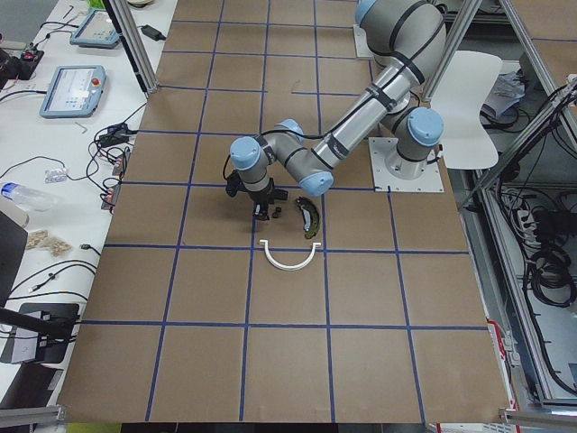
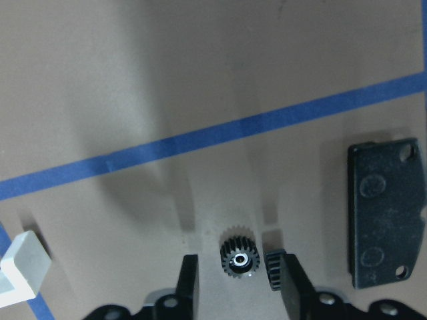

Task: Place bearing gear from tray to pile

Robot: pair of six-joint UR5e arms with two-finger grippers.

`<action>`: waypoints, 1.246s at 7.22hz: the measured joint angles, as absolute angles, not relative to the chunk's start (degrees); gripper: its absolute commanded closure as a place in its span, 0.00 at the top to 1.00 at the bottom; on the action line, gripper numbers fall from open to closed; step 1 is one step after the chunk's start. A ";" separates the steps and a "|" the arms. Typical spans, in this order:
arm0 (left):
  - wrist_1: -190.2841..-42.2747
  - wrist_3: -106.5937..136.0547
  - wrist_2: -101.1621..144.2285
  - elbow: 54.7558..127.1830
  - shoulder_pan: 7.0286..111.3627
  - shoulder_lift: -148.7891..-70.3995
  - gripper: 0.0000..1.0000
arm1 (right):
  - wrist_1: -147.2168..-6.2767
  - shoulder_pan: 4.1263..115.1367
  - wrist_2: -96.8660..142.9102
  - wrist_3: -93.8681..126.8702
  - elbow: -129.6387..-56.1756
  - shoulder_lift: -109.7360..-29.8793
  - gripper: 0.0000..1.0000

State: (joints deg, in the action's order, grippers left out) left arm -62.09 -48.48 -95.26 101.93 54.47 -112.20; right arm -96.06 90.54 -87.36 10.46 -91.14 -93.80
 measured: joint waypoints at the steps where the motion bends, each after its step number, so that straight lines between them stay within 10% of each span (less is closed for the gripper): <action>1: -65.10 -45.62 -94.10 98.91 55.36 -111.50 0.99 | -96.05 90.53 -87.36 10.46 -91.14 -93.80 1.00; 9: -88.78 -7.64 -89.94 81.79 78.56 -98.56 1.00 | -87.59 90.32 -88.19 3.23 -90.02 -94.37 1.00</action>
